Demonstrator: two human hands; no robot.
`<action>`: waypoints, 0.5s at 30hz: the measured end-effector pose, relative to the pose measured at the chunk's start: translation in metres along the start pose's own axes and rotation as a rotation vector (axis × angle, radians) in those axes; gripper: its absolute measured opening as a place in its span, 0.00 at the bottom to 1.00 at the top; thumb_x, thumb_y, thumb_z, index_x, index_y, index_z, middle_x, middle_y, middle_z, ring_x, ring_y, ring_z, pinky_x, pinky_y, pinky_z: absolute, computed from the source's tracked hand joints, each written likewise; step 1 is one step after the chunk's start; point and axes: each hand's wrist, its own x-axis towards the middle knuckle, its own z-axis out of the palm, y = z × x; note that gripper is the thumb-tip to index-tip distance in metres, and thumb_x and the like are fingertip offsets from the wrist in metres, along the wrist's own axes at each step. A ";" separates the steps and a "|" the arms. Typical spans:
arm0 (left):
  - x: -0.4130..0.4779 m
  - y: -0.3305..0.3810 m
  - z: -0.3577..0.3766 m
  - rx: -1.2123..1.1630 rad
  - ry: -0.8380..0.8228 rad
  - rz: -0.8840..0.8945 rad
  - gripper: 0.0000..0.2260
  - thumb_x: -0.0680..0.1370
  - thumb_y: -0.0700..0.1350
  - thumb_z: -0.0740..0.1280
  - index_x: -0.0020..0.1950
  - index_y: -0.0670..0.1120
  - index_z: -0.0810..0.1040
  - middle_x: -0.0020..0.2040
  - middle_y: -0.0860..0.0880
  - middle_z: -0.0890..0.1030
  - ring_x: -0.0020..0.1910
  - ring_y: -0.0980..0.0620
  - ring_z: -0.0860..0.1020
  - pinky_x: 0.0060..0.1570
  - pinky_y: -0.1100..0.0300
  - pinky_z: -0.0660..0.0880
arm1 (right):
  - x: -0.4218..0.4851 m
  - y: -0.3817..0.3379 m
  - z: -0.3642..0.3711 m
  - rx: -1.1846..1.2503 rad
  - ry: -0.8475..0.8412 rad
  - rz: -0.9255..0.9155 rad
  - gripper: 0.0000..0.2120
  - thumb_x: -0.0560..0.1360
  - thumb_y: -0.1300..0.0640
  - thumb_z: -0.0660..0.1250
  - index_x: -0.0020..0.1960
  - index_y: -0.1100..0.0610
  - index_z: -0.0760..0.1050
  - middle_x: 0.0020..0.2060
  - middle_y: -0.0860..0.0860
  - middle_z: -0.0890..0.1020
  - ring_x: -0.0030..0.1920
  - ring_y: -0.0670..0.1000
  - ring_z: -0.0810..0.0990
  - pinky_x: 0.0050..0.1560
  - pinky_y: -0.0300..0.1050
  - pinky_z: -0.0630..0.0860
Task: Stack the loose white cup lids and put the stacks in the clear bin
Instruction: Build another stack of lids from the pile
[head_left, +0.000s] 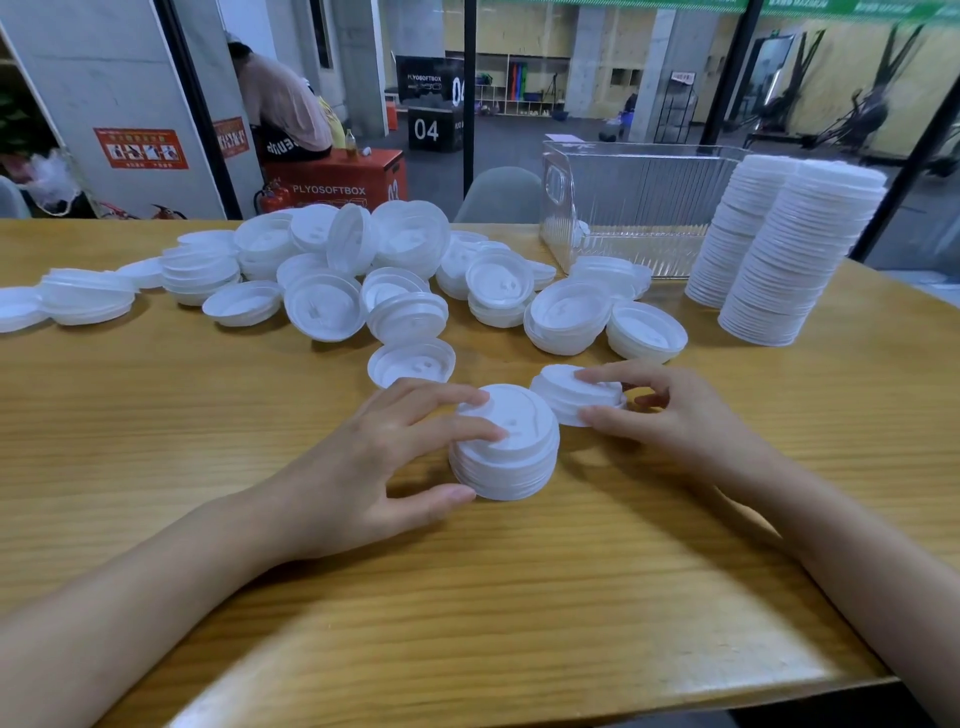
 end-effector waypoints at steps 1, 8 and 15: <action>0.000 0.000 0.000 -0.005 -0.001 -0.002 0.19 0.79 0.58 0.64 0.69 0.58 0.73 0.71 0.58 0.69 0.71 0.55 0.67 0.71 0.59 0.61 | 0.000 0.000 0.000 0.039 0.000 0.020 0.15 0.69 0.46 0.77 0.55 0.40 0.82 0.50 0.39 0.82 0.44 0.37 0.76 0.47 0.34 0.70; 0.001 0.001 -0.001 -0.016 -0.007 -0.006 0.18 0.78 0.57 0.65 0.68 0.58 0.73 0.71 0.57 0.69 0.71 0.55 0.67 0.70 0.60 0.61 | 0.000 -0.005 0.000 0.109 0.057 0.014 0.19 0.64 0.38 0.72 0.54 0.36 0.82 0.44 0.29 0.81 0.52 0.43 0.77 0.57 0.41 0.70; 0.001 0.000 -0.001 -0.051 0.000 -0.020 0.18 0.78 0.56 0.66 0.67 0.57 0.75 0.71 0.57 0.69 0.71 0.54 0.67 0.70 0.59 0.62 | -0.008 -0.021 0.009 0.074 -0.013 -0.210 0.22 0.67 0.39 0.72 0.60 0.40 0.79 0.61 0.34 0.79 0.66 0.38 0.72 0.61 0.35 0.66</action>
